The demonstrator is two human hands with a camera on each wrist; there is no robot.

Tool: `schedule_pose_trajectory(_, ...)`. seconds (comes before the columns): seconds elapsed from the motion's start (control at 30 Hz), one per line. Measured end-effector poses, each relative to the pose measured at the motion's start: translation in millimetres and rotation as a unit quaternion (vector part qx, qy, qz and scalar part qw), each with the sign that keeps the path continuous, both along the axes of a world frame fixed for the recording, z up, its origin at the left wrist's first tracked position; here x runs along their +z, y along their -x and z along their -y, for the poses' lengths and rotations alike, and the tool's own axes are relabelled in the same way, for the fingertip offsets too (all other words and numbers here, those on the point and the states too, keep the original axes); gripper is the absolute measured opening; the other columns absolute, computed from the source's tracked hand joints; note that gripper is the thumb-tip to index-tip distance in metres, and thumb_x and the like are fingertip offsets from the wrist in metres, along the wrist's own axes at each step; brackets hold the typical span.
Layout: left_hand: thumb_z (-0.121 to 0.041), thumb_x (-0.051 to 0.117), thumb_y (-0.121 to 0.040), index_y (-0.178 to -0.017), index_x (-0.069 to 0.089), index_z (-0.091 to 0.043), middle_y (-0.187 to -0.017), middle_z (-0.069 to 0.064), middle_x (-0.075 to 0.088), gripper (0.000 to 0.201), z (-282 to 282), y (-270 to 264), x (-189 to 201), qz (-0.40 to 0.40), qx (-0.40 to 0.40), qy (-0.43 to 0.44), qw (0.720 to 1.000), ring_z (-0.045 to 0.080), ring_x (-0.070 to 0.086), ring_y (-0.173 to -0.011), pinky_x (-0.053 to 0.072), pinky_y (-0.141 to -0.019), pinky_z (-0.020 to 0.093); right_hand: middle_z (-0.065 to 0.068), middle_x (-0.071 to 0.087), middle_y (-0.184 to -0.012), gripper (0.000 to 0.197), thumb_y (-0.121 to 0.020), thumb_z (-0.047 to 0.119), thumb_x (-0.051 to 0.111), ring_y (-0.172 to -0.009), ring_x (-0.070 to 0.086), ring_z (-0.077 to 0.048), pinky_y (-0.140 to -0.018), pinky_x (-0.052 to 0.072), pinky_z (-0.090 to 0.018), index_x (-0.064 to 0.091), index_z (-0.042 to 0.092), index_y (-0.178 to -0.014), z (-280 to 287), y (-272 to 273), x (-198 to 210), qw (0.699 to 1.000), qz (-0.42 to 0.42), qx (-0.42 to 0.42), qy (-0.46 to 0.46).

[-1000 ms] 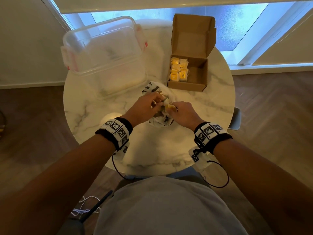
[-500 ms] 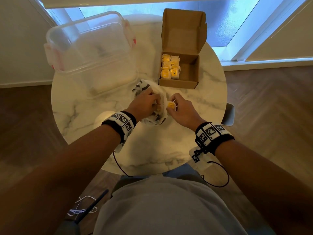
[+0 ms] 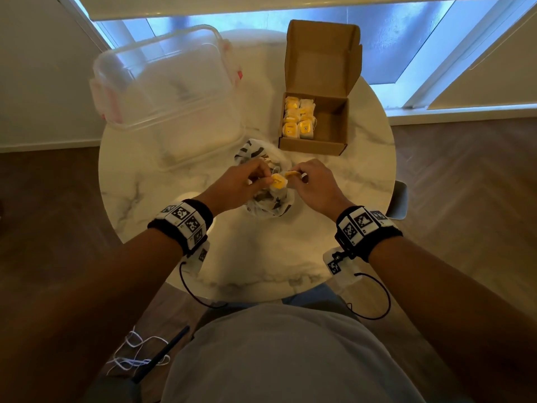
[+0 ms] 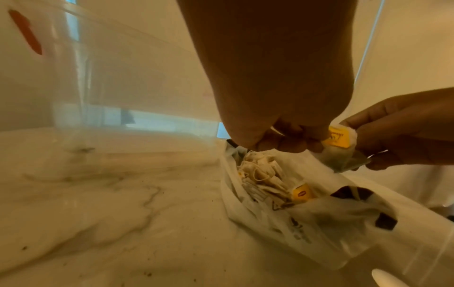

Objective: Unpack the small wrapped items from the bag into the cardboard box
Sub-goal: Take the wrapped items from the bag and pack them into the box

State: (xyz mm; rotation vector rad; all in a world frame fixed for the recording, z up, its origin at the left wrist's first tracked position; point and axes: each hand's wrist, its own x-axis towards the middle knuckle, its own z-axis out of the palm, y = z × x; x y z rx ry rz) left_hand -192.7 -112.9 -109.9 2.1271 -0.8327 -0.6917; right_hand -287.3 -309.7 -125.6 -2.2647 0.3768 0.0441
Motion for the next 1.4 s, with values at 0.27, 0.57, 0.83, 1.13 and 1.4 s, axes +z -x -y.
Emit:
schedule_pose_trajectory(0.27,-0.031,0.063,-0.096,-0.100,0.062,-0.022,-0.093,-0.008,0.067,0.010,2,6,2,-0.039,0.073,0.039,0.996,0.003,0.061,-0.080,0.047,-0.067,0.010,0.009,0.071,-0.096,0.016,-0.091,0.022,0.071,-0.085,0.064,-0.005,-0.076,0.049,-0.013,0.072,0.021,-0.107,-18,-3,11,0.997,0.029,-0.009,-0.075)
schedule_pose_trajectory(0.57,-0.030,0.061,-0.097,-0.100,0.060,-0.017,-0.089,-0.004,0.069,0.013,8,10,3,-0.022,0.102,0.066,0.992,0.006,0.063,-0.078,0.047,-0.066,0.011,0.009,0.076,-0.099,0.021,-0.089,0.025,0.072,-0.093,0.070,-0.006,-0.087,0.055,-0.026,0.074,0.026,-0.110,-20,0,18,0.977,0.011,-0.039,-0.210)
schedule_pose_trajectory(0.83,-0.035,0.058,-0.098,-0.114,0.062,-0.022,-0.098,-0.012,0.062,0.021,11,7,-2,0.031,0.020,0.033,0.999,0.001,0.055,-0.083,0.042,-0.069,0.012,0.007,0.075,-0.095,0.017,-0.089,0.030,0.072,-0.091,0.070,-0.012,-0.088,0.058,-0.038,0.075,0.023,-0.104,-12,-4,13,0.978,0.024,-0.101,-0.181)
schedule_pose_trajectory(1.13,-0.032,0.058,-0.098,-0.104,0.066,-0.018,-0.096,-0.008,0.063,0.017,24,-3,-6,0.038,-0.012,0.005,0.999,0.005,0.059,-0.081,0.043,-0.066,0.011,0.009,0.073,-0.096,0.017,-0.091,0.025,0.070,-0.085,0.065,-0.002,-0.074,0.049,-0.016,0.072,0.024,-0.108,6,-4,15,0.981,0.031,-0.102,-0.160)
schedule_pose_trajectory(1.4,-0.028,0.059,-0.097,-0.104,0.064,-0.021,-0.099,-0.009,0.060,0.011,55,-36,-3,0.106,-0.056,-0.003,0.993,0.001,0.055,-0.083,0.040,-0.071,0.013,0.009,0.071,-0.093,0.015,-0.089,0.026,0.072,-0.085,0.066,-0.005,-0.074,0.052,-0.017,0.070,0.027,-0.104,57,-31,20,0.980,0.038,-0.156,-0.118)
